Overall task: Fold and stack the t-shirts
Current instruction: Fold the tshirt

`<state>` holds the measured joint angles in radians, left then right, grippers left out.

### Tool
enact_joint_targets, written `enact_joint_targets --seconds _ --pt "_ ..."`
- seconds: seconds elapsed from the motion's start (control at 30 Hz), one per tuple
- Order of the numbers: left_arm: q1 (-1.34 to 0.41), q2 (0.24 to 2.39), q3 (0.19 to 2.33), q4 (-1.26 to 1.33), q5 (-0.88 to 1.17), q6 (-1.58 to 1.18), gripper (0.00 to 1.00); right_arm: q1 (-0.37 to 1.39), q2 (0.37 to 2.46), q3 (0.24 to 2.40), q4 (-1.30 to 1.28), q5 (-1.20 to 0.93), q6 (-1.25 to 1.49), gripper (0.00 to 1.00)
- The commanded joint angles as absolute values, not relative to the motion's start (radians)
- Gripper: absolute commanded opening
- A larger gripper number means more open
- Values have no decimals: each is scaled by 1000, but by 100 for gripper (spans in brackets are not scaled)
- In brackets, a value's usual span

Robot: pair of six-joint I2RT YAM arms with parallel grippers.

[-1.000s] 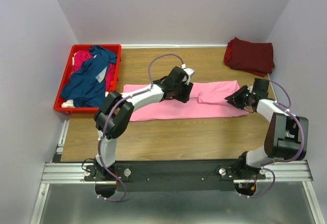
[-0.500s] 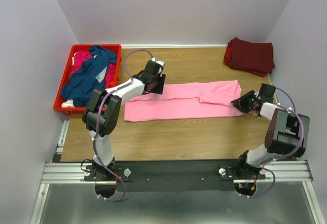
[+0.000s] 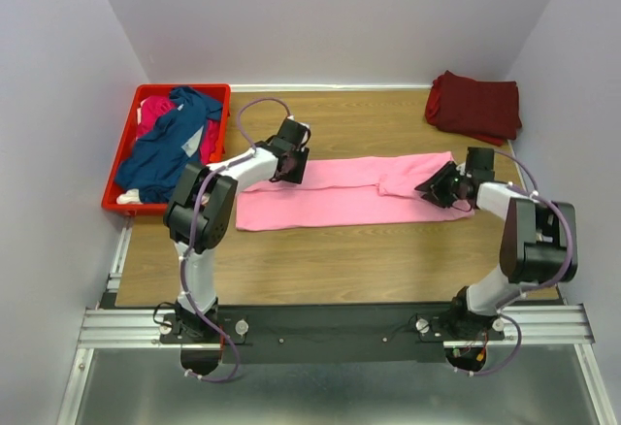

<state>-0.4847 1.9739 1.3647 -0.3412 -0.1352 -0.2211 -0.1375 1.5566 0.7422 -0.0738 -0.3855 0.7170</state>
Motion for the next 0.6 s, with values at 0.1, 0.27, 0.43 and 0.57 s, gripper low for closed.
enact_joint_targets --seconds 0.1,0.27,0.43,0.57 --pt "-486 1901 1197 -413 -68 -296 56 -81 1756 890 -109 -295 658 46" --pt "-489 1798 1001 -381 97 -347 56 -35 1939 1063 -121 -305 623 46" --pt "-506 1720 871 -345 246 -425 56 23 2173 1343 -158 -339 620 47" --pt "-572 1690 853 -311 328 -491 56 44 2357 1584 -179 -393 614 47"
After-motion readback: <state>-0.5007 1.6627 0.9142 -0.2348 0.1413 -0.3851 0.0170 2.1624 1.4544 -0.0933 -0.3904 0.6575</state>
